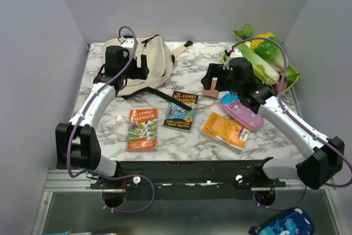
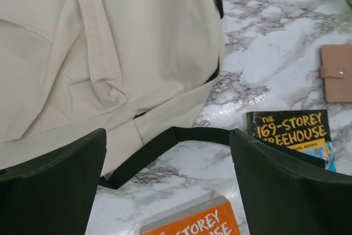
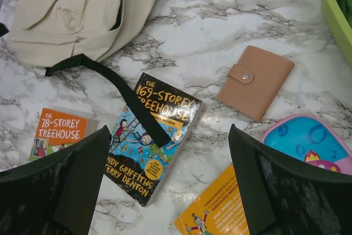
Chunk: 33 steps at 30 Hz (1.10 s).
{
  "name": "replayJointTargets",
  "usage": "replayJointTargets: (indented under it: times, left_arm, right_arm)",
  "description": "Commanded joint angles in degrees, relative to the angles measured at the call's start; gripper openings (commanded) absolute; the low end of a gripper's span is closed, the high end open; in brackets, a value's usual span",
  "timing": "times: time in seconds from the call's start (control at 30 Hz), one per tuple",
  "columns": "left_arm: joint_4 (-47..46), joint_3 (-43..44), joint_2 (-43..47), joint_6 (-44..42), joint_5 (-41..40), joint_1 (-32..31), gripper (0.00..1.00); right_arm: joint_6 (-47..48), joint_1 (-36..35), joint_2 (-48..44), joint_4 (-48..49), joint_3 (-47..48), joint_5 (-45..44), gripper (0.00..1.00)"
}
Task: Pack the student bag
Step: Pick up the student bag at the center of the board.
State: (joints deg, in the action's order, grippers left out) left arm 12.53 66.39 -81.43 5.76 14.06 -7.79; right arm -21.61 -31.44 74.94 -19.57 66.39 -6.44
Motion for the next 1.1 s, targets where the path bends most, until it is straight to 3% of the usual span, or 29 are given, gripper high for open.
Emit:
replayJointTargets:
  times: [0.0,0.4,0.5,0.63,0.77,0.87,1.07]
  left_arm:
    - [-2.34,5.23,-8.10,1.36,-9.40,0.06,0.99]
    - [0.82,20.97,-27.72,6.10,-16.60,-0.20,0.95]
    - [-2.24,18.52,-27.12,6.11,-18.54,-1.08,0.90]
    - [5.03,23.06,-30.63,9.44,-25.64,-2.05,0.85]
    - [5.31,22.47,-31.77,11.37,-31.90,-3.63,0.84]
    - [7.24,24.22,-33.88,12.34,-33.74,-3.81,0.84]
    - [9.08,24.40,-34.06,9.37,-29.19,-6.97,0.86]
  right_arm:
    - [-1.16,-0.38,-5.41,-0.29,-2.84,-0.86,0.96]
    - [-0.63,-0.90,-21.92,0.06,-16.11,0.55,0.95]
    - [-0.72,-0.99,-24.48,-0.29,-17.43,0.72,0.94]
    - [-0.81,-0.99,-26.24,-1.08,-18.31,1.51,0.93]
    - [-0.54,-0.99,-28.09,-0.73,-19.80,1.87,0.92]
    - [-0.54,-0.99,-29.23,-0.29,-20.77,2.74,0.92]
    - [-0.63,-0.99,-30.46,0.32,-21.83,3.71,0.92]
